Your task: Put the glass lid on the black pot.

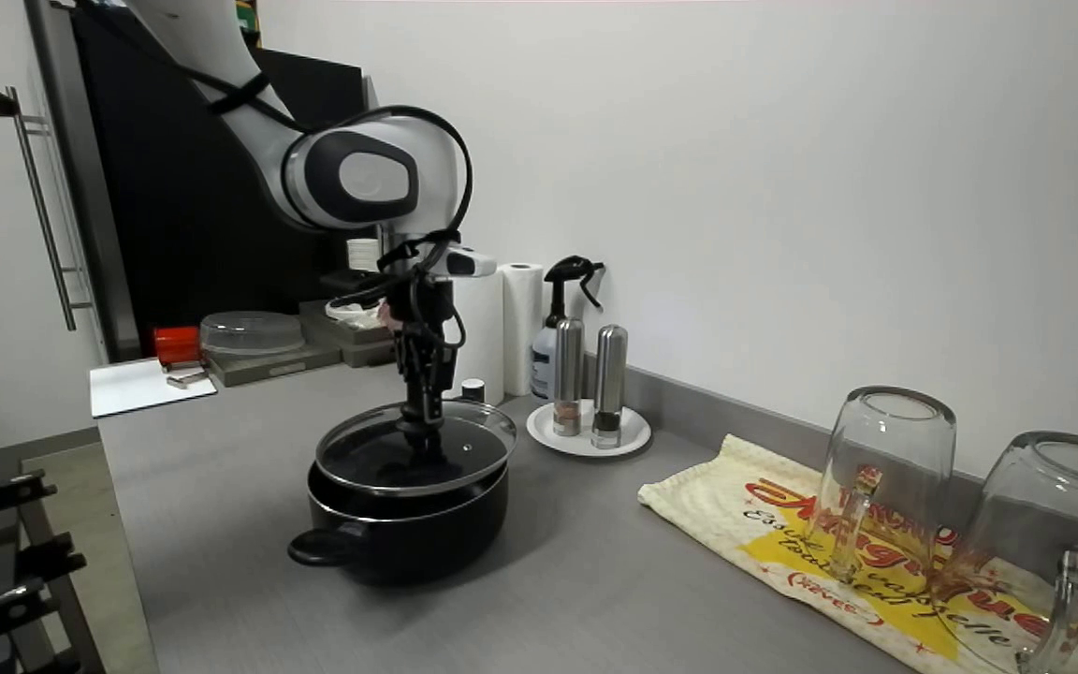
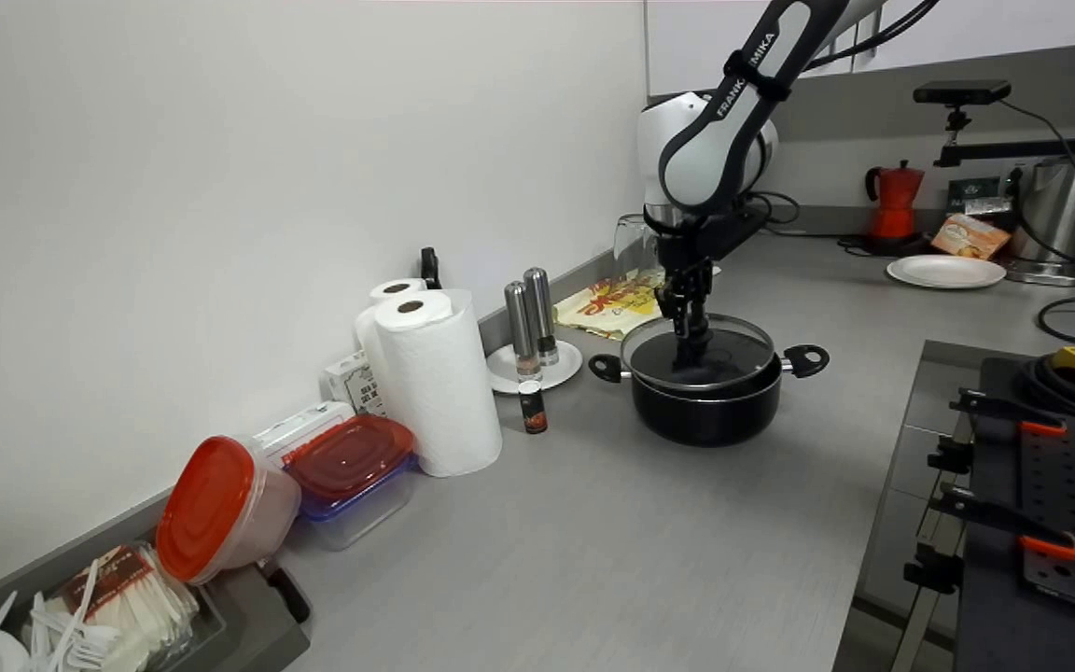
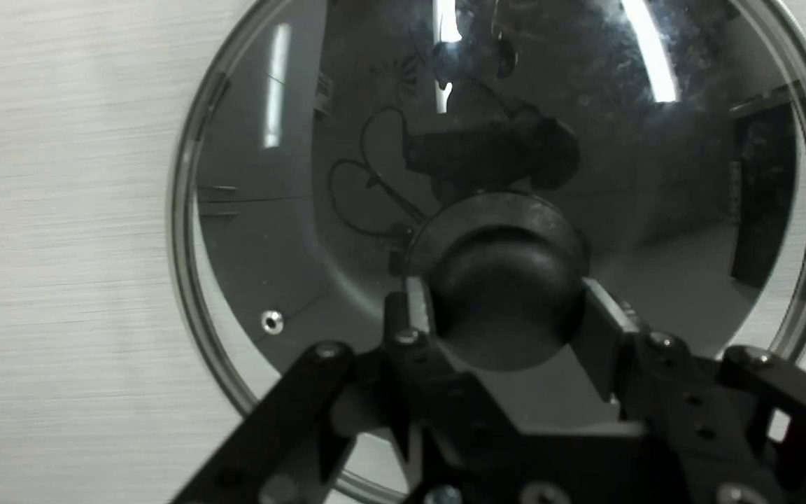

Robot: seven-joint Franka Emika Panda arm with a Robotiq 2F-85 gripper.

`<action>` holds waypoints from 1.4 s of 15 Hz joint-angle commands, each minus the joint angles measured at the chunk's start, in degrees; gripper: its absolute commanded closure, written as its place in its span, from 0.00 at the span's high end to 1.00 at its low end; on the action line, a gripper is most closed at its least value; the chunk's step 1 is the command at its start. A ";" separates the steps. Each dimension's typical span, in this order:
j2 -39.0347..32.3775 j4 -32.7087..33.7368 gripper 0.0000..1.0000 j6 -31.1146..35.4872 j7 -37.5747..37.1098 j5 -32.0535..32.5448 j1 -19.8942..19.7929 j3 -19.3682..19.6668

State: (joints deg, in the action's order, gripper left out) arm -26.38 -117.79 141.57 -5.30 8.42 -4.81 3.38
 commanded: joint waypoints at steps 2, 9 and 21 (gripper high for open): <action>-0.29 1.84 0.25 -1.94 1.89 -1.07 0.59 0.47; -1.48 1.75 0.25 -2.26 1.92 -0.50 0.68 0.95; -2.40 1.48 0.25 -1.83 3.50 -2.73 -0.43 0.09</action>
State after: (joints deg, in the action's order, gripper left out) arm -28.34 -117.31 140.45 -4.28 8.27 -4.88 4.09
